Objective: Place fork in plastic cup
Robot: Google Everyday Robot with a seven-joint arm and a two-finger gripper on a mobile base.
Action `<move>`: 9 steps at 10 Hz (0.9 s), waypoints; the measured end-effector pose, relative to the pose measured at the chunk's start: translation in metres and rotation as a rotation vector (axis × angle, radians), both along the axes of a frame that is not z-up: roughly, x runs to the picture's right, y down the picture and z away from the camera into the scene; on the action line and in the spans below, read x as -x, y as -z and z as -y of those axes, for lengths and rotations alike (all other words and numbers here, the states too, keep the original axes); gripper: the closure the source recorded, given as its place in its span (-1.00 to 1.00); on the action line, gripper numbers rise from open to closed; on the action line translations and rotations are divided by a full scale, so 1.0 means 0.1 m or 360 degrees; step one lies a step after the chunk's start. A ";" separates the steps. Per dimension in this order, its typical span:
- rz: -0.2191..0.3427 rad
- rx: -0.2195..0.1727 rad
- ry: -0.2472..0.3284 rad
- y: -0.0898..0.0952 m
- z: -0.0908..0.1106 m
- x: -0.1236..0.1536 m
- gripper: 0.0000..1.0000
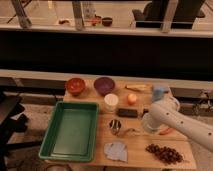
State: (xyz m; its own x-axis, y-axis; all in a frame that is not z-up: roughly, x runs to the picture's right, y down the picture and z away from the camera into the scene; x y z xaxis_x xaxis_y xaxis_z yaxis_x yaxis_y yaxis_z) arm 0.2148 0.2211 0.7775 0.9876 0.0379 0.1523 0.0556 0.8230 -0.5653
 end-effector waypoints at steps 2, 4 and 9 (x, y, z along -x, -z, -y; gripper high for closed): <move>-0.0003 0.0002 -0.0005 0.08 0.04 -0.05 0.92; 0.0004 -0.0007 -0.0004 0.13 0.09 -0.06 0.92; 0.0005 -0.0060 0.0008 0.39 0.27 -0.10 0.92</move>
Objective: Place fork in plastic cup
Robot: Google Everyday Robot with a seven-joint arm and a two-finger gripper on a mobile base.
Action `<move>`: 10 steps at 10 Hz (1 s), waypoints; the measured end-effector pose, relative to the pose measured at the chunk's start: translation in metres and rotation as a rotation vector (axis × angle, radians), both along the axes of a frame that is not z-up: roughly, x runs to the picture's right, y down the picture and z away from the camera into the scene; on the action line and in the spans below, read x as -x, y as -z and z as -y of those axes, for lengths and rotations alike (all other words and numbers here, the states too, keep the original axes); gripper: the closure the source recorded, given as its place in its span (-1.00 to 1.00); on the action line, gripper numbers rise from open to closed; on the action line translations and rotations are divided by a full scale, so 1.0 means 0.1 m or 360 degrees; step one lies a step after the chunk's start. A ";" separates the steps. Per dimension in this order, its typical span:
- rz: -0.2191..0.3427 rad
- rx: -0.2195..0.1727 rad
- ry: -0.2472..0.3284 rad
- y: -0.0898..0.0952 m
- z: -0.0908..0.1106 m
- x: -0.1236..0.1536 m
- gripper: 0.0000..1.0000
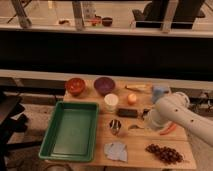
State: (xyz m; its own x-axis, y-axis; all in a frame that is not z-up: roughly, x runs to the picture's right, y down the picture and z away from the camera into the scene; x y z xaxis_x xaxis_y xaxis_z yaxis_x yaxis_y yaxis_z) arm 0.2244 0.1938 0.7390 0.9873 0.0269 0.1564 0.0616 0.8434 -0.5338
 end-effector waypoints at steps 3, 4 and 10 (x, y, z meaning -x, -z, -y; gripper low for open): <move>-0.0006 -0.0020 0.0006 0.41 0.23 -0.01 0.92; -0.0001 -0.0028 0.0005 0.48 0.29 -0.02 0.92; 0.0075 -0.0095 -0.0026 0.46 0.39 -0.12 0.92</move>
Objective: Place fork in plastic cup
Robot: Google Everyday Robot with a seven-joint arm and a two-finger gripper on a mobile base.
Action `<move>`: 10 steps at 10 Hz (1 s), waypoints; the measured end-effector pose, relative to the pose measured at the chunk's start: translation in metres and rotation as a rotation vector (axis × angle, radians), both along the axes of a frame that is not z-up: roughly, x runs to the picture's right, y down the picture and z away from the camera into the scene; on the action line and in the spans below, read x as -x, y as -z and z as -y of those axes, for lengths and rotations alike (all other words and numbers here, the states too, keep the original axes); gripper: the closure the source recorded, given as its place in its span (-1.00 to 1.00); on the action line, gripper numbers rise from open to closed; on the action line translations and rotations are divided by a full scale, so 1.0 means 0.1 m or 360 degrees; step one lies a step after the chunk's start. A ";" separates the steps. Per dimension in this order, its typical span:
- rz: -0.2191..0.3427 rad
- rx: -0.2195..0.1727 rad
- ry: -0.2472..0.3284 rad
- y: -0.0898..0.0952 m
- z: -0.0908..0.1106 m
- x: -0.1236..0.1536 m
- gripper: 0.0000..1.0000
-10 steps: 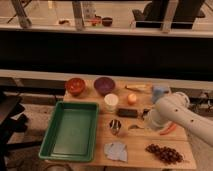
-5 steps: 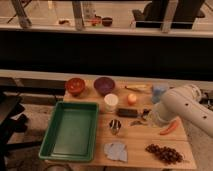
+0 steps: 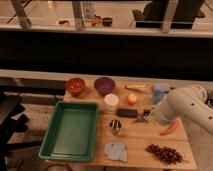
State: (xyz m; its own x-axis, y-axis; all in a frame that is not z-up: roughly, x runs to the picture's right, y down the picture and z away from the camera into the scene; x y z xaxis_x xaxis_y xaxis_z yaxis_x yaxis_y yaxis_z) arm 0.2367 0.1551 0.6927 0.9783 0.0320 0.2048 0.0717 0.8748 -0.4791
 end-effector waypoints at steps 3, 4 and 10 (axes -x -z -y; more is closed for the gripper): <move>0.0039 -0.0030 -0.0028 0.10 0.06 -0.06 0.92; 0.0044 -0.0037 -0.0036 0.14 0.06 -0.10 0.92; 0.0071 -0.0044 0.0022 -0.15 -0.02 -0.10 0.92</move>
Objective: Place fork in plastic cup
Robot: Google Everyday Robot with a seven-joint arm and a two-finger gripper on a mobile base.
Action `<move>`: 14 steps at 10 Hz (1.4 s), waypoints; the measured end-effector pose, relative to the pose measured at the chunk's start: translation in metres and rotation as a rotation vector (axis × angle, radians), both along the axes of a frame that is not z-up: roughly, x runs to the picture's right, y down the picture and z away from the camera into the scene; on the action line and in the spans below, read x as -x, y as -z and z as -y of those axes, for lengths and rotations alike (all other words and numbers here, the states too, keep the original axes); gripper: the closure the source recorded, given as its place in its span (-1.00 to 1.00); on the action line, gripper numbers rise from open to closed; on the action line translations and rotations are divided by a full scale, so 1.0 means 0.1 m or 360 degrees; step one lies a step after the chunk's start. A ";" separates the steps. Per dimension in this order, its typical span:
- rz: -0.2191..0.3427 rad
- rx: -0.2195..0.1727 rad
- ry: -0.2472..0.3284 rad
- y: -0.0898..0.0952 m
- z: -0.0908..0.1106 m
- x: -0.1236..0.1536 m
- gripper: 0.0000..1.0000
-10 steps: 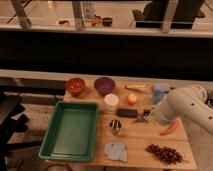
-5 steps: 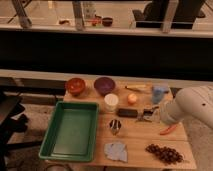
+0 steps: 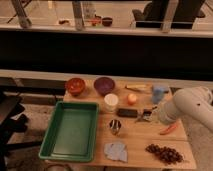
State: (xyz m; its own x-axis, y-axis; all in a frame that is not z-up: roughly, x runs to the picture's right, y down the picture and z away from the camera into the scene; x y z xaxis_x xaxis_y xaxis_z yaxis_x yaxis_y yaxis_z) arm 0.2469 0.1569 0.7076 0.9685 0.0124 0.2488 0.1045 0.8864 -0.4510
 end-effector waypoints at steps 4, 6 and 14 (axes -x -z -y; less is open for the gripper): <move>-0.0039 -0.0033 0.0075 -0.18 0.10 -0.05 0.92; -0.0041 -0.0050 0.0107 -0.28 0.17 -0.06 0.92; -0.0066 -0.0085 0.0146 -0.60 0.41 -0.21 0.92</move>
